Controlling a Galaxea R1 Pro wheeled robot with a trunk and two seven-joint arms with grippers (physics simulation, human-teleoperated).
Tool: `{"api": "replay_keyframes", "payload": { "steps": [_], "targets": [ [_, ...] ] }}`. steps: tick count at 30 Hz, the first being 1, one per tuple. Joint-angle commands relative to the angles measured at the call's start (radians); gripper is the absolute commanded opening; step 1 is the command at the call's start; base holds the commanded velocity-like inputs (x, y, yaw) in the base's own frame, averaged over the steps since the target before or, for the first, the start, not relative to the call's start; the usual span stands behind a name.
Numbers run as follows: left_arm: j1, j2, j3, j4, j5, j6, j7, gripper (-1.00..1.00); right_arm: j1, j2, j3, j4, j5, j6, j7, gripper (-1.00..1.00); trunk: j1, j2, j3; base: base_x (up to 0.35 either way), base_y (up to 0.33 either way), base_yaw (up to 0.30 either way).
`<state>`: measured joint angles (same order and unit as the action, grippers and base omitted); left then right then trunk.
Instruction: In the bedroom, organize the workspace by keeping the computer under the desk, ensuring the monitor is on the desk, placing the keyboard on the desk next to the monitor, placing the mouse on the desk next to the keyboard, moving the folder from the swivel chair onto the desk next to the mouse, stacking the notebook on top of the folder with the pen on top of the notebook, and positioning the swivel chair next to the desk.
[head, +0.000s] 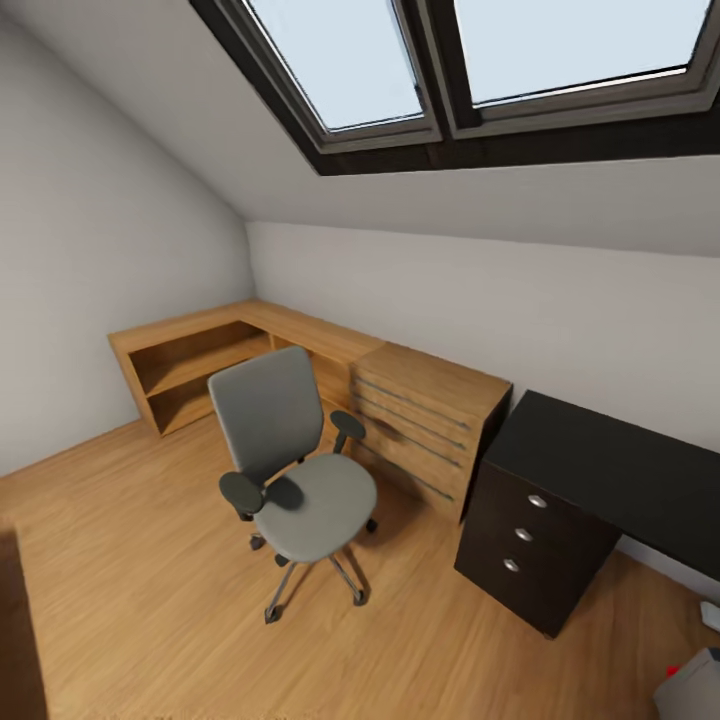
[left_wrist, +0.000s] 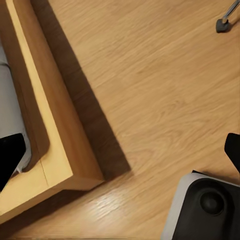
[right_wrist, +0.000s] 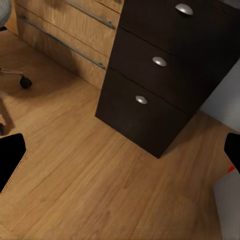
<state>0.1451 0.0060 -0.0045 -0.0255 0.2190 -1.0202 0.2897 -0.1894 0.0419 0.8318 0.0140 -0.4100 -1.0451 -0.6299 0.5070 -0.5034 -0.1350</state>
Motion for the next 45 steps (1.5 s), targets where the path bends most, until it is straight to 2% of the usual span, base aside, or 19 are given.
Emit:
{"api": "replay_keyframes", "payload": {
  "steps": [1, 15, 26, 45],
  "targets": [
    [0.001, 0.0, -0.001, -0.002, 0.005, -0.001, -0.001, 1.0, -0.001, 0.001, 0.009, 0.002, -0.003, -0.002, -0.005, 1.0, 0.0, -0.002, -0.002, 0.0, 0.0, 0.276],
    [0.001, 0.0, -0.002, -0.002, 0.005, 0.0, -0.007, 1.0, -0.001, 0.0, 0.009, 0.003, -0.001, -0.002, -0.005, 1.0, 0.0, -0.002, -0.002, 0.006, 0.0, 0.276],
    [0.001, 0.0, -0.002, -0.002, 0.003, 0.0, -0.009, 1.0, -0.001, 0.001, 0.009, 0.003, -0.001, -0.002, -0.005, 1.0, 0.0, -0.002, -0.002, 0.212, 0.0, 0.277],
    [0.001, 0.0, -0.002, -0.002, 0.003, 0.0, -0.009, 1.0, -0.001, 0.0, 0.009, 0.003, -0.001, -0.002, -0.005, 1.0, 0.0, -0.002, -0.002, 0.008, 0.0, 0.277]
  ]
}}
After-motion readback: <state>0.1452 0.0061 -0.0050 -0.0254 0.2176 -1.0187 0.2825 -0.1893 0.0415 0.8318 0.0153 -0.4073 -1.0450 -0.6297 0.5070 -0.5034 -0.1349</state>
